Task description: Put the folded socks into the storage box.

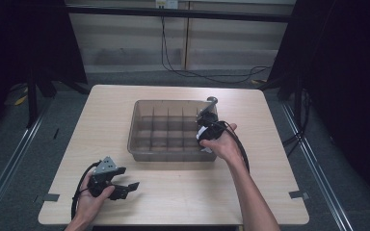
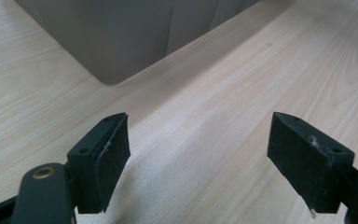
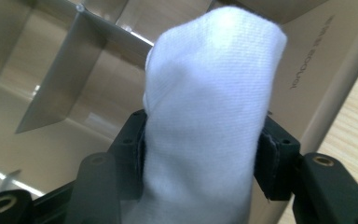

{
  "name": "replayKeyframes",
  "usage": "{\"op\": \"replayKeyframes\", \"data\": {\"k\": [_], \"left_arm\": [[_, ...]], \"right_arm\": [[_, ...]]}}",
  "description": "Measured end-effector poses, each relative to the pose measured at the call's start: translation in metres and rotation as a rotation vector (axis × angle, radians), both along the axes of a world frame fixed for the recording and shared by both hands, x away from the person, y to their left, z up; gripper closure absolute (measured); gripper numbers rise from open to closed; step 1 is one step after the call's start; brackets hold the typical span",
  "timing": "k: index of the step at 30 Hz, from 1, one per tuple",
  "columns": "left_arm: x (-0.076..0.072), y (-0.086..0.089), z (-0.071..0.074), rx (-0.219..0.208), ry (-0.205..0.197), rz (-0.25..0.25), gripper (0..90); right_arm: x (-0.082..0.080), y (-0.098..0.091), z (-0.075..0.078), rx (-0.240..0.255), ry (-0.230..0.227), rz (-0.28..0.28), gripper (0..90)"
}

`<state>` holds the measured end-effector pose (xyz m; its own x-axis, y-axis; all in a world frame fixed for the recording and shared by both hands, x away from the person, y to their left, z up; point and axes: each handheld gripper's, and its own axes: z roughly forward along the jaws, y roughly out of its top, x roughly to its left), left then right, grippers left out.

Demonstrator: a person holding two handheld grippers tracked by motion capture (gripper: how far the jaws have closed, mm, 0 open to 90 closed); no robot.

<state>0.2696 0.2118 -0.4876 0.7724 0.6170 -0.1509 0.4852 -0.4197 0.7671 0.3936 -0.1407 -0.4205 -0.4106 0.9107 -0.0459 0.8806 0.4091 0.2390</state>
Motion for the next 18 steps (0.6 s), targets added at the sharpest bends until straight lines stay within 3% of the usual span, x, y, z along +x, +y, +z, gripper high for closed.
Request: {"op": "replayKeyframes", "data": {"k": [3, 7, 11, 12, 13, 14, 15, 18], "left_arm": [[0.0, 0.0, 0.0, 0.0, 0.0, 0.001, 20.7], [0.0, -0.001, -0.001, -0.002, 0.001, -0.005, 20.7], [0.001, -0.001, -0.001, -0.003, 0.0, -0.01, 20.6], [0.001, -0.001, -0.001, -0.003, -0.001, -0.011, 20.7], [0.001, -0.002, -0.001, -0.002, -0.001, -0.011, 20.6], [0.001, -0.002, -0.001, -0.003, -0.002, -0.012, 20.7], [0.001, -0.002, -0.001, -0.005, 0.0, -0.012, 20.7], [0.001, -0.002, -0.001, -0.003, 0.0, -0.016, 20.7]], "right_arm": [[-0.003, -0.003, 0.007, 0.032, -0.027, 0.001, 38.2], [-0.006, -0.014, 0.023, 0.144, -0.068, -0.014, 31.0], [-0.004, -0.025, 0.033, 0.205, -0.09, -0.027, 28.4], [-0.004, -0.026, 0.035, 0.222, -0.103, -0.026, 32.0], [-0.004, -0.027, 0.037, 0.234, -0.119, -0.024, 42.9], [-0.004, -0.028, 0.038, 0.236, -0.141, -0.015, 47.9], [-0.004, -0.027, 0.039, 0.236, -0.152, -0.017, 47.9], [0.0, -0.021, 0.033, 0.211, -0.109, -0.001, 52.1]]}}
